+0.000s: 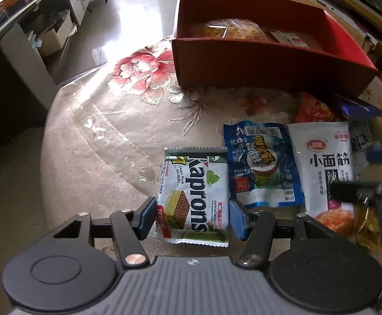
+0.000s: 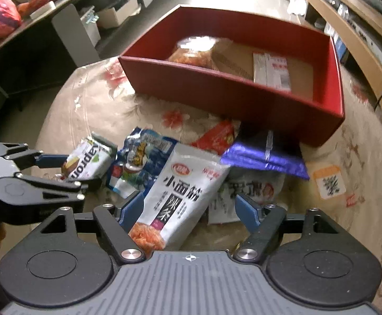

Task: Organize snacks
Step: 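Grasp the green Kaprons wafer pack with the left gripper while the right grasps the white spicy strip bag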

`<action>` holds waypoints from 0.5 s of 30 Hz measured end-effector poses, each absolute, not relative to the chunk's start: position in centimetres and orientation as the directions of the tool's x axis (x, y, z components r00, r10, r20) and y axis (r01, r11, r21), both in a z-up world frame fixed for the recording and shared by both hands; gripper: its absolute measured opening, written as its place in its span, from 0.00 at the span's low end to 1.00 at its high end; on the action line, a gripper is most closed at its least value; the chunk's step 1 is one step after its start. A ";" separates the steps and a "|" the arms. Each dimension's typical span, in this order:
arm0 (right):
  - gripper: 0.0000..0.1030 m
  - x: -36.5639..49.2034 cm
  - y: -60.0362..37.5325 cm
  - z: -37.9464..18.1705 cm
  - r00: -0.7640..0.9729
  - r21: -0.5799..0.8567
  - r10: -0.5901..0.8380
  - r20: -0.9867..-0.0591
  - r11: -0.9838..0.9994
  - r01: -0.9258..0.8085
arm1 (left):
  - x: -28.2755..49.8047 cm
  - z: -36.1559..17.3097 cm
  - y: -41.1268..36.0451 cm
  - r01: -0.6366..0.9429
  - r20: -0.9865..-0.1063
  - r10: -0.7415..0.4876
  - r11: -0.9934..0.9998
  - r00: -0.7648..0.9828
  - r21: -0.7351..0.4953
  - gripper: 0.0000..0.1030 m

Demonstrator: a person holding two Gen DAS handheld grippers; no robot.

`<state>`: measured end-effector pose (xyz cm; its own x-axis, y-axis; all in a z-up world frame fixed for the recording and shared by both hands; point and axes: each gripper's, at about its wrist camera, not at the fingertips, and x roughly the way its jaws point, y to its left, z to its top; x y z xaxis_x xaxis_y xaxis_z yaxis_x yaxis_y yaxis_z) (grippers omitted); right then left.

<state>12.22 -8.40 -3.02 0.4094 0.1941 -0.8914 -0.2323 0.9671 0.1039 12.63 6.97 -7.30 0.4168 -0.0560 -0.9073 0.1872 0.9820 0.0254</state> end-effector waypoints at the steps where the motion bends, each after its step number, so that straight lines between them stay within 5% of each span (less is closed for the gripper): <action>1: 0.79 12.2 -8.3 -3.3 0.401 0.111 0.196 -0.895 0.968 -0.225 | 12.8 -7.5 6.8 0.179 -0.908 -0.044 0.983 0.416 0.034 0.58; 10: 0.83 12.2 -4.7 -6.4 0.376 0.019 0.117 -0.919 0.967 -0.254 | 13.4 -8.1 7.3 0.122 -0.911 -0.044 0.993 0.410 0.007 0.67; 15: 0.60 11.3 -5.1 -7.5 0.379 -0.023 0.087 -0.921 0.961 -0.276 | 12.8 -8.0 6.8 0.161 -0.915 -0.054 0.987 0.401 0.012 0.58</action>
<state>11.35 -5.07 -7.46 0.3786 0.0867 -0.9215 -0.2763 0.9608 -0.0231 12.83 6.77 -8.03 0.4009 -0.0541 -0.9145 0.1607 0.9869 0.0120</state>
